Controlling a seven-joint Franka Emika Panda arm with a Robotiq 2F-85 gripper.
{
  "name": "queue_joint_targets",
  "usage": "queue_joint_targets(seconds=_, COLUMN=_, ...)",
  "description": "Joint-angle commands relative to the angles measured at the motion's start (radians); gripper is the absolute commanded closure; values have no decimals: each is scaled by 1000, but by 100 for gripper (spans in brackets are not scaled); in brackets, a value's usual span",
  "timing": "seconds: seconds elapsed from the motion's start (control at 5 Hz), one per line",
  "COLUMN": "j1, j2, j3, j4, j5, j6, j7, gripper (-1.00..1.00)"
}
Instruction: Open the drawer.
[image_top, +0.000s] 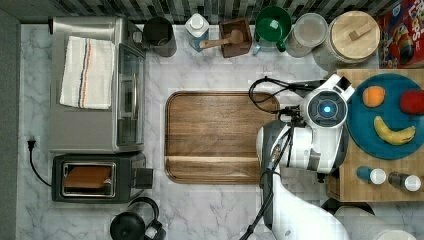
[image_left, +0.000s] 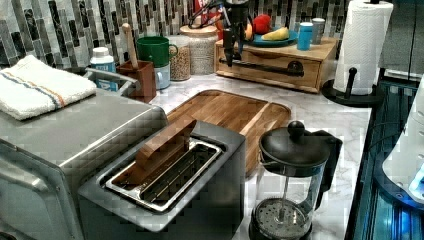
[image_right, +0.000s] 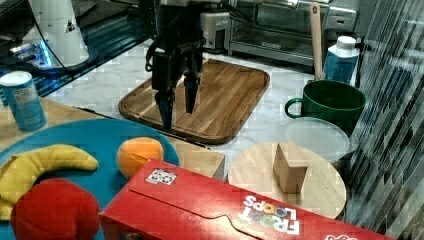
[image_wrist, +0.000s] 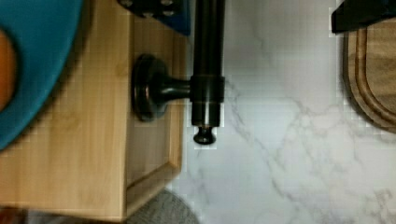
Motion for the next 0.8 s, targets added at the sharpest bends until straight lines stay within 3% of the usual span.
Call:
queue_joint_targets(seconds=0.2, j1=-11, j2=5, j3=-40, j4=-48, j5=-111, j6=70, j7=48, gripper=-100)
queue_joint_targets(seconds=0.6, j1=5, j2=54, j3=-22, j4=-23, j5=-53, j6=60, j7=46, gripper=-100)
queue_joint_targets(seconds=0.8, j1=1, j2=54, j3=16, j4=4, j5=21, j6=-41, j7=-33, gripper=-100)
